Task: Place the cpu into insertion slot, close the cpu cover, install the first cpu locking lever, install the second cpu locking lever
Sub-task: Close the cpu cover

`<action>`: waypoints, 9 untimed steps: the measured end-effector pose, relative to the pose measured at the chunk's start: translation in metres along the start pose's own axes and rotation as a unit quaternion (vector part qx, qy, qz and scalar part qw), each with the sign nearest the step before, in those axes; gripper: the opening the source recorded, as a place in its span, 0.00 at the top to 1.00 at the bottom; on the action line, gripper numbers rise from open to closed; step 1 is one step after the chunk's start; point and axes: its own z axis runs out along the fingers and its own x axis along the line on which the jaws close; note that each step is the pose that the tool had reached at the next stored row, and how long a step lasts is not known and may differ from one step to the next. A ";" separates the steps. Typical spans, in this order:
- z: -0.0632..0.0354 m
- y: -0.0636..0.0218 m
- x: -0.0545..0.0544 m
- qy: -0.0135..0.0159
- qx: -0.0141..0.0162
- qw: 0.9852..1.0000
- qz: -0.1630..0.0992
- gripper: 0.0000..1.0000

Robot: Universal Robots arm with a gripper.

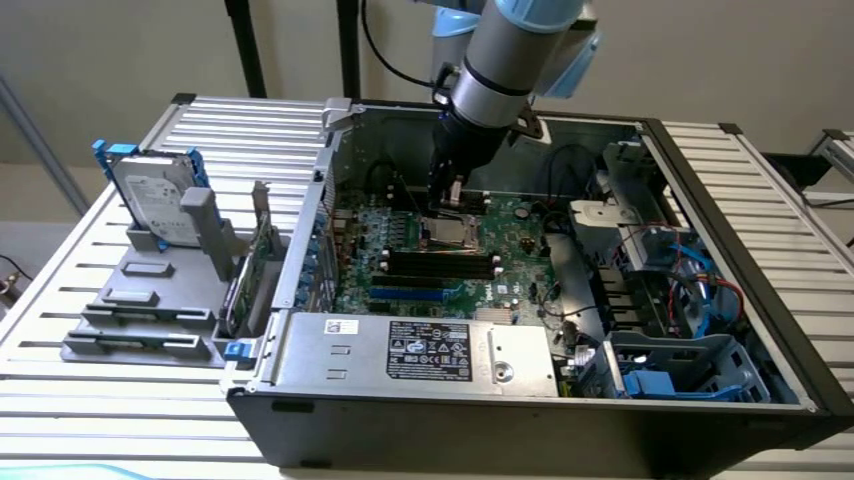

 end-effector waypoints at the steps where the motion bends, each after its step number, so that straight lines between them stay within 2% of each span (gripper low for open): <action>1: 0.0018 0.0001 0.000 0.000 0.000 1.000 0.000 0.89; 9: 0.0165 0.0010 -0.002 -0.003 0.000 1.000 0.001 0.89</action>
